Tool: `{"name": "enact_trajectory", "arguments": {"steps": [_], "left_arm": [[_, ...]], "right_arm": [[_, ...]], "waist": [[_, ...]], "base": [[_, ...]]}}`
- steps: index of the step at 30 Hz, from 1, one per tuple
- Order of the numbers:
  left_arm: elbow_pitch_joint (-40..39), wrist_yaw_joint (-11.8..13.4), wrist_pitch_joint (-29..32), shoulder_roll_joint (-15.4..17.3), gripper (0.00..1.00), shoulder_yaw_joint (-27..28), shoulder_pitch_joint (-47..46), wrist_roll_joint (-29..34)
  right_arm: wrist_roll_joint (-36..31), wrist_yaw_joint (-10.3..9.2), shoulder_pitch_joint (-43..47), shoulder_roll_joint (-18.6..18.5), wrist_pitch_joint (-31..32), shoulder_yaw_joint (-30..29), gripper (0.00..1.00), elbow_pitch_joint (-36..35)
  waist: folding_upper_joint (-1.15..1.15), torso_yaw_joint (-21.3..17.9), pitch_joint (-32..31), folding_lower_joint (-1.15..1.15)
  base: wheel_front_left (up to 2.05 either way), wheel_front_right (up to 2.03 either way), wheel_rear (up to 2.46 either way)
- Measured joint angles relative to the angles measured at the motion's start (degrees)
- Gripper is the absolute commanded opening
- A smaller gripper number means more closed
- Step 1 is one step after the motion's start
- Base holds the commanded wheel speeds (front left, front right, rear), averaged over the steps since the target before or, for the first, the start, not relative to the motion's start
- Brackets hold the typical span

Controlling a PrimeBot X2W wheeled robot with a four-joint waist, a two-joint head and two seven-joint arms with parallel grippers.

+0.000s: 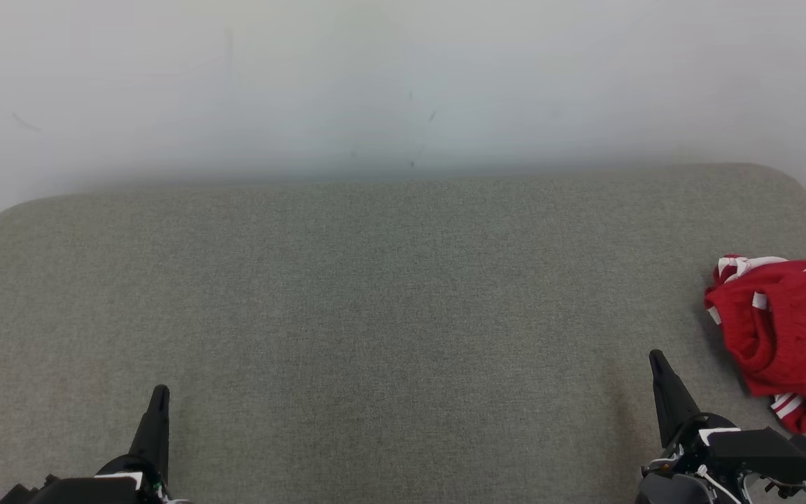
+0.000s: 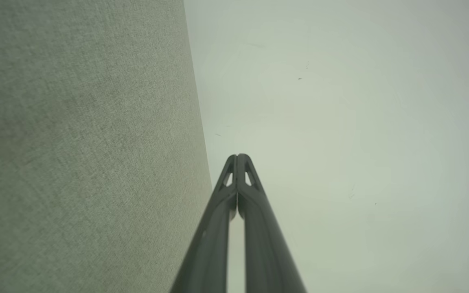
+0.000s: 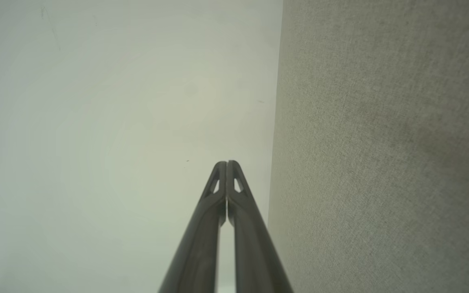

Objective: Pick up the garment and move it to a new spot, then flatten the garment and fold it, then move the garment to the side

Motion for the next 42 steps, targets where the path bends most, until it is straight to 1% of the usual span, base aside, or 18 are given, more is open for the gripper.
{"name": "enact_trajectory", "arguments": {"steps": [42], "left_arm": [[0.0,0.0,0.0,0.0,0.0,0.0,0.0,0.0]], "right_arm": [[0.0,0.0,0.0,0.0,0.0,0.0,0.0,0.0]], "waist": [[0.0,0.0,0.0,0.0]], "base": [[0.0,0.0,0.0]]}}
